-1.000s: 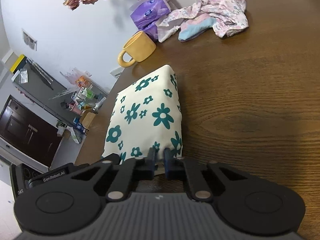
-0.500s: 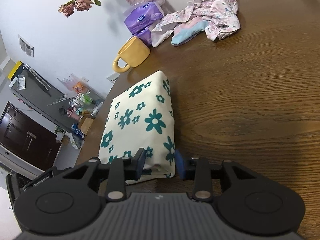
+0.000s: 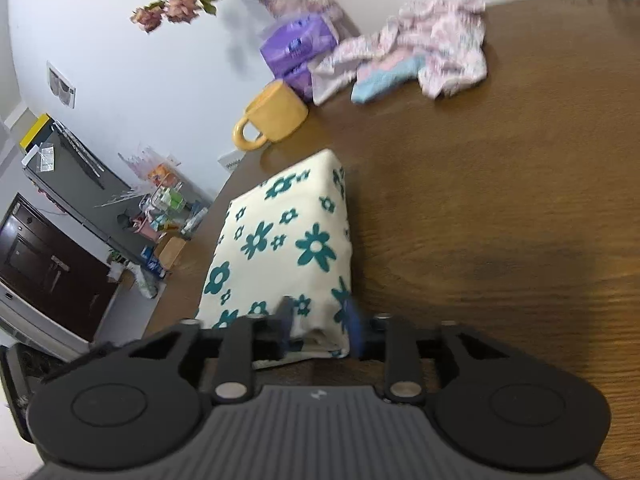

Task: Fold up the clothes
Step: 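Lift both grippers and pull back to view the folded bundle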

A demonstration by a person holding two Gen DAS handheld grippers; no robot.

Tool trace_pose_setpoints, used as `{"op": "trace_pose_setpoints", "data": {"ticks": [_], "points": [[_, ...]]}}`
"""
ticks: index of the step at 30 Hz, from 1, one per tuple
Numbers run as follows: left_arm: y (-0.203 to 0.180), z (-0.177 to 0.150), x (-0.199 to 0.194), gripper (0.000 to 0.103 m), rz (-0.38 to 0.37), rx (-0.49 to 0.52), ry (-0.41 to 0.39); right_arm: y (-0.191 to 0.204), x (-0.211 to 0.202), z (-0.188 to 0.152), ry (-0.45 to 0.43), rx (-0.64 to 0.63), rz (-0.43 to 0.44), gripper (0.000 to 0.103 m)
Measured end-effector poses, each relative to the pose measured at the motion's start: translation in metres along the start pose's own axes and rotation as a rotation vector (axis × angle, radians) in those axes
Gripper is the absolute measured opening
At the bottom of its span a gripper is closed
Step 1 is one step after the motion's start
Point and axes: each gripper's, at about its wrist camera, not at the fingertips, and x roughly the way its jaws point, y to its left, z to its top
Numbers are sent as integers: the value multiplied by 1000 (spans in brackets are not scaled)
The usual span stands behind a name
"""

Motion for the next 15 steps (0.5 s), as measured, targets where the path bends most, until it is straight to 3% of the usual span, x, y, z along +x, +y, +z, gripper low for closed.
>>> {"op": "trace_pose_setpoints", "data": {"ticks": [3, 7, 12, 15], "points": [[-6, -3, -9, 59, -3, 102, -3, 9, -14, -9, -37, -159, -54, 41], [-26, -18, -6, 59, 51, 328, 31, 25, -9, -33, -13, -400, -150, 41], [-43, -32, 11, 44, 141, 474, 26, 32, 10, -40, -35, -460, -190, 38], [-49, -38, 12, 33, 177, 538, -11, 33, 16, -40, -40, -458, -191, 31]]}}
